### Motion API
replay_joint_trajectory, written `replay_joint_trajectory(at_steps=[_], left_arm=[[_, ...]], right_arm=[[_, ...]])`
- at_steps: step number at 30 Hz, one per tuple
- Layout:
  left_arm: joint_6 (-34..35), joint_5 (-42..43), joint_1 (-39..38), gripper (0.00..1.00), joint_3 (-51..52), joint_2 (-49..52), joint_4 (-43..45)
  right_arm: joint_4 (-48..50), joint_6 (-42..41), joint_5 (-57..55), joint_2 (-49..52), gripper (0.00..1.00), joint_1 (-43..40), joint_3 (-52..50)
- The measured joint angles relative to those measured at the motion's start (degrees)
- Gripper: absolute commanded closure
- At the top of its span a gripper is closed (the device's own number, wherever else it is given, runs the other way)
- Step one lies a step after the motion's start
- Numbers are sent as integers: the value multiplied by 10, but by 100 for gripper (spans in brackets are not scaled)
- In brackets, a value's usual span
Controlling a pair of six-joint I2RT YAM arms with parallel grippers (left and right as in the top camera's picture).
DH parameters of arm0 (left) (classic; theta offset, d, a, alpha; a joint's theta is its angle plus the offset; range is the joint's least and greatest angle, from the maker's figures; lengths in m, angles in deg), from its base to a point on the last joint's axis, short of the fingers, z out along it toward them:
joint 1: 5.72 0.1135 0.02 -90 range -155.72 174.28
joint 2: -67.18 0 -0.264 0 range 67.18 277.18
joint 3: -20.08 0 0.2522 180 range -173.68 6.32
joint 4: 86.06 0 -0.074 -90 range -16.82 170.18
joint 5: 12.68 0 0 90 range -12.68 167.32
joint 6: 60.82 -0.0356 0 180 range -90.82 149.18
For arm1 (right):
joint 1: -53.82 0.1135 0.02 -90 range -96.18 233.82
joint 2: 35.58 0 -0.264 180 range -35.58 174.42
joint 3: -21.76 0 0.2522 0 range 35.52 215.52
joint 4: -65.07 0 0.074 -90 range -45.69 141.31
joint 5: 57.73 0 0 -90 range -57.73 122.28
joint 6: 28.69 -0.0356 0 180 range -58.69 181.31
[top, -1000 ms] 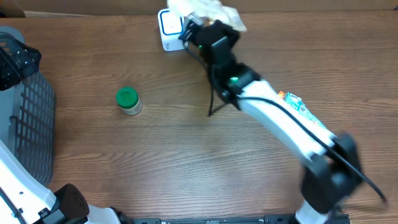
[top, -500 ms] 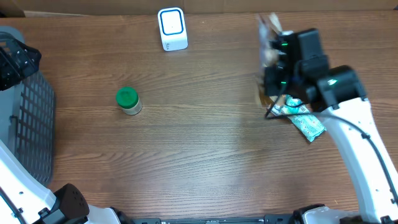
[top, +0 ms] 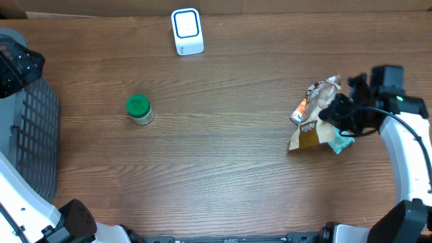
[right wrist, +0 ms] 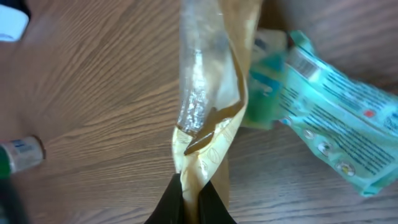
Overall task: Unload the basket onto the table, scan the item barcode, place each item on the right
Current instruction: 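Carry the bread bag right and release it on the scanned items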
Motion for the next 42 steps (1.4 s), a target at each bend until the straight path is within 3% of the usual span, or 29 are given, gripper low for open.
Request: replay_joint_trajectory(at_steps=[5, 9, 12, 19, 24, 33, 42], left_arm=[[0, 0, 0, 0, 0, 0, 0], [0, 0, 0, 1, 0, 0, 0], [0, 0, 0, 0, 0, 0, 0], [0, 0, 0, 0, 0, 0, 0], [0, 0, 0, 0, 0, 0, 0], [0, 0, 0, 0, 0, 0, 0], [0, 0, 0, 0, 0, 0, 0]], right_arm=[[9, 11, 48, 0, 94, -71, -38], [-1, 14, 53, 0, 63, -102, -49], [-5, 16, 52, 0, 53, -105, -50], [-43, 16, 52, 0, 39, -105, -47], [-117, 21, 42, 2, 39, -105, 6], [-242, 29, -22, -3, 36, -105, 219], [-274, 38, -41, -10, 36, -105, 252]])
